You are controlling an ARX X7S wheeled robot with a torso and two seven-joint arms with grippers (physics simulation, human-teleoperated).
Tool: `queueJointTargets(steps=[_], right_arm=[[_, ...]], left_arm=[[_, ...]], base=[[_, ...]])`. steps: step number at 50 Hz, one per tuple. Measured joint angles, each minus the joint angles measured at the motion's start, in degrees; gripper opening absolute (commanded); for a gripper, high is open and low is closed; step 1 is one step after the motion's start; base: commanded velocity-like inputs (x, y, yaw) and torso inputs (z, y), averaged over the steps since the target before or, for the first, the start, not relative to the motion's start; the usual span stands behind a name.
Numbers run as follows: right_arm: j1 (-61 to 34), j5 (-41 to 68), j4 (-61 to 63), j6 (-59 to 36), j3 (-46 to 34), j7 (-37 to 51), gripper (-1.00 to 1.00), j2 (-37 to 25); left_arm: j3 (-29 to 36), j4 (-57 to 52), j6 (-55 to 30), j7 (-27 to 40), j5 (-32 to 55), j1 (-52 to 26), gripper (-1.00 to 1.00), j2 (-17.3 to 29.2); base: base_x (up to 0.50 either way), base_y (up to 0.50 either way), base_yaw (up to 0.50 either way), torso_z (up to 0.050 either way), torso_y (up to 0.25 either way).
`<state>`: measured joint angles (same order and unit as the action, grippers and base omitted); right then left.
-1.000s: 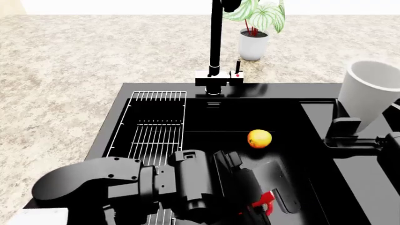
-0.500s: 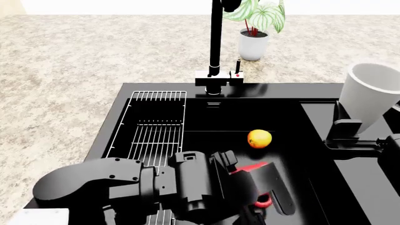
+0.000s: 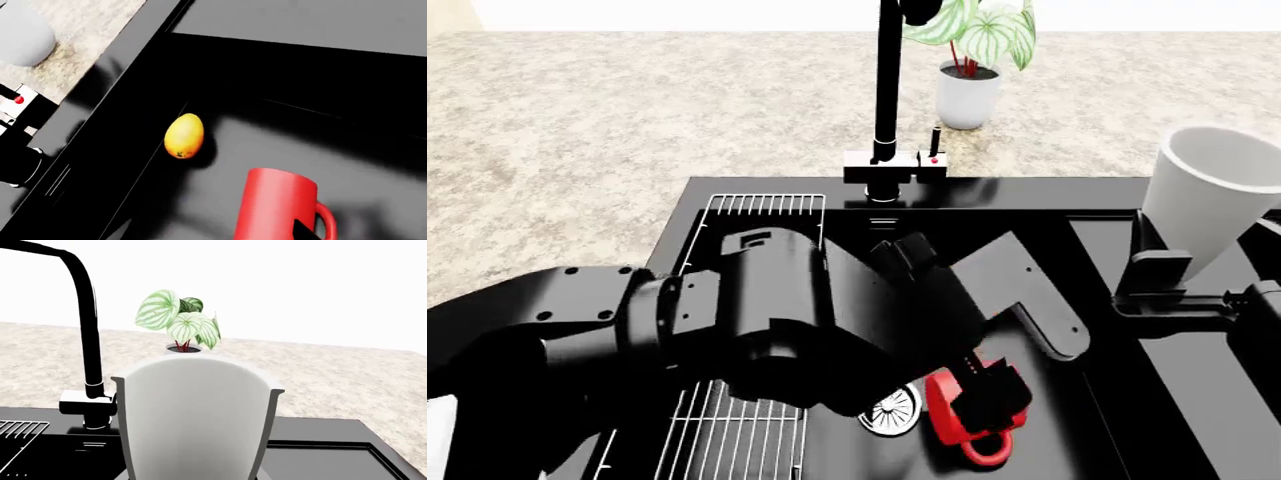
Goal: Pick the cup and mug and place them in the sink. Then turn on the water.
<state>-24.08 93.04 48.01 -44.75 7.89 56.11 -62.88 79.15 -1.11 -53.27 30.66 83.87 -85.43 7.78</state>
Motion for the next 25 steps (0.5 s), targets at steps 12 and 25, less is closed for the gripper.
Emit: queueJointTargets(steps=[12, 25], right_arm=[[-6.4, 1.9, -0.1, -1.8, -5.4, 2.2, -1.0, 0.8], [-12.0, 2.7, -0.8, -3.8, -10.3, 3.6, -1.0, 2.6]], left_arm=[[-8.4, -8.3, 2.7, 3.6, 6.7, -3.4, 1.0, 9.7], [-15.5, -17.0, 5.7, 6.6, 11.5, -4.0, 1.0, 22.4]], base=[[0.0, 0.0, 0.0, 0.0, 0.001], [0.0, 0.0, 0.0, 0.001, 0.0]])
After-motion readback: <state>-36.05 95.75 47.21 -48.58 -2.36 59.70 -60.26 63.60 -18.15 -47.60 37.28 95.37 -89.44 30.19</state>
